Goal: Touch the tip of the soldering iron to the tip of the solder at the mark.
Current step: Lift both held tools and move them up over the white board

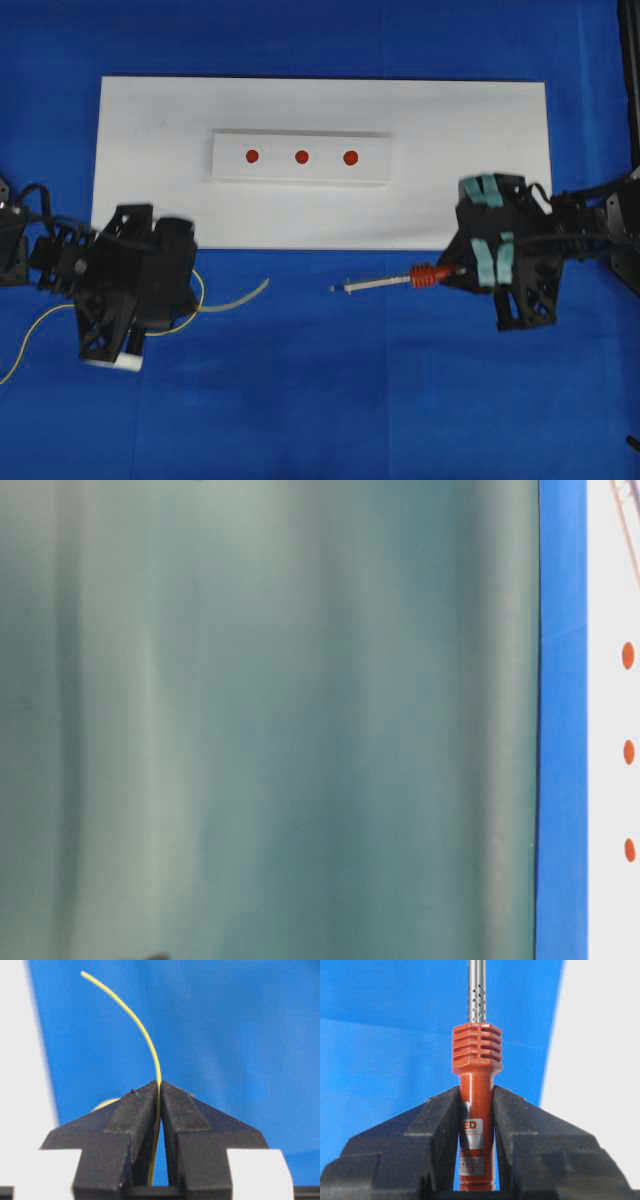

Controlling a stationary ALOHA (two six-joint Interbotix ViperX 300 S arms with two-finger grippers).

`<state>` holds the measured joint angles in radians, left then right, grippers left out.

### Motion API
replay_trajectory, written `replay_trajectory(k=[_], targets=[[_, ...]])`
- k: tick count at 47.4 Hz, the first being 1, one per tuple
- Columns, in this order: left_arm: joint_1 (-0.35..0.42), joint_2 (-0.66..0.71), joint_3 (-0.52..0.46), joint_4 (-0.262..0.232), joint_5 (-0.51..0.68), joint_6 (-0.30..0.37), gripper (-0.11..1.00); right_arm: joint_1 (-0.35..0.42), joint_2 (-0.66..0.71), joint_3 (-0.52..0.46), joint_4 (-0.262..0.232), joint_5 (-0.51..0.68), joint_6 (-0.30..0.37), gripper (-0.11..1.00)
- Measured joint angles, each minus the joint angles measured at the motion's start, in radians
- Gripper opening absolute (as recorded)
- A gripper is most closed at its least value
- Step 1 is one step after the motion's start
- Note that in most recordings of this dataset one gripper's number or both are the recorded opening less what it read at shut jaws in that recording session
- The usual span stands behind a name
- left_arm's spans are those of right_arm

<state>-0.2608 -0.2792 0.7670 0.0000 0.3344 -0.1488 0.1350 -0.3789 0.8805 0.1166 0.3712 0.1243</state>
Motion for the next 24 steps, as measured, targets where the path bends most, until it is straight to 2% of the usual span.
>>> replay_trajectory(k=[12, 24], targets=[[0.150, -0.002, 0.000, 0.000, 0.005, 0.037, 0.02, -0.156, -0.002, -0.003, -0.061, 0.026, 0.000, 0.06], [0.290, -0.012, 0.000, 0.002, 0.006, 0.115, 0.02, -0.284, 0.000, -0.008, -0.123, 0.026, 0.000, 0.06]])
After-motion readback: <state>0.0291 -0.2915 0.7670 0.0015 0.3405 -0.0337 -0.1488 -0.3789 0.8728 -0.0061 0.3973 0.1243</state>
